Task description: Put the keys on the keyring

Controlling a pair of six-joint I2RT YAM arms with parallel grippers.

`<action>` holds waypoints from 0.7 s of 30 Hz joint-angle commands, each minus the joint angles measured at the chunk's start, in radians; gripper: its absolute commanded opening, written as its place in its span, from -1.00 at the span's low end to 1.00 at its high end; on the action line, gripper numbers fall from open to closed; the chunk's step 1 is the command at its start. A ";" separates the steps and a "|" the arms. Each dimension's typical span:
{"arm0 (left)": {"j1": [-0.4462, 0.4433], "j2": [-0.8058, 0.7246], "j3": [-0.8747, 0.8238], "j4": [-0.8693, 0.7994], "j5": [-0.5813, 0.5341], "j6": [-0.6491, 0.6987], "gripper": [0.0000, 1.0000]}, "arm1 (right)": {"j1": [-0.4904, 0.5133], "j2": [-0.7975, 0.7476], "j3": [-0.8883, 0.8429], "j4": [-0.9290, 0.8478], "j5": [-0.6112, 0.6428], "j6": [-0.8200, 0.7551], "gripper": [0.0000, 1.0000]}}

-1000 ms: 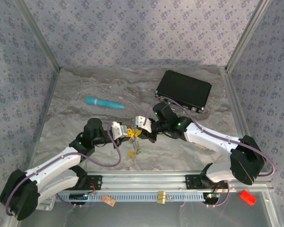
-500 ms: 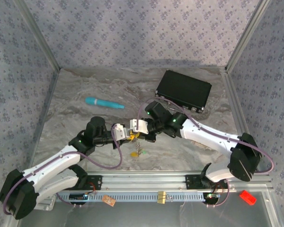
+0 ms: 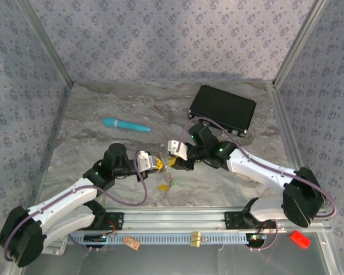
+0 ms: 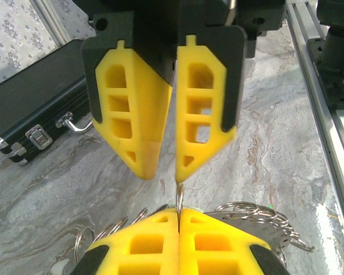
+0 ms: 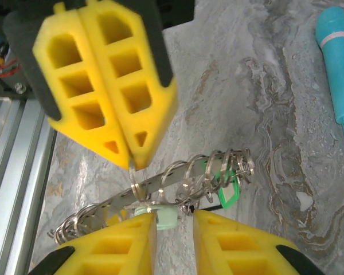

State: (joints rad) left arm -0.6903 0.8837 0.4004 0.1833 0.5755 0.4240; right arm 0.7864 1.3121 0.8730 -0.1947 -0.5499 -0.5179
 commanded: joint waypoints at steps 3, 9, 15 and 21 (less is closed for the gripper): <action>-0.009 -0.022 -0.040 0.164 0.026 -0.075 -1.00 | -0.001 -0.005 -0.037 0.147 -0.095 0.082 -0.51; -0.009 -0.025 -0.050 0.191 0.016 -0.093 -1.00 | -0.005 0.002 -0.049 0.156 -0.125 0.076 -0.50; -0.007 -0.028 -0.052 0.185 0.003 -0.093 -1.00 | -0.022 -0.051 -0.093 0.190 -0.042 0.079 -0.49; -0.008 -0.020 -0.052 0.189 0.005 -0.087 -1.00 | -0.016 -0.091 -0.117 0.202 -0.067 0.070 -0.48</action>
State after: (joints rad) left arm -0.6903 0.8768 0.3408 0.2966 0.5671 0.3458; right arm 0.7654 1.2331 0.7559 -0.0181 -0.5987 -0.4549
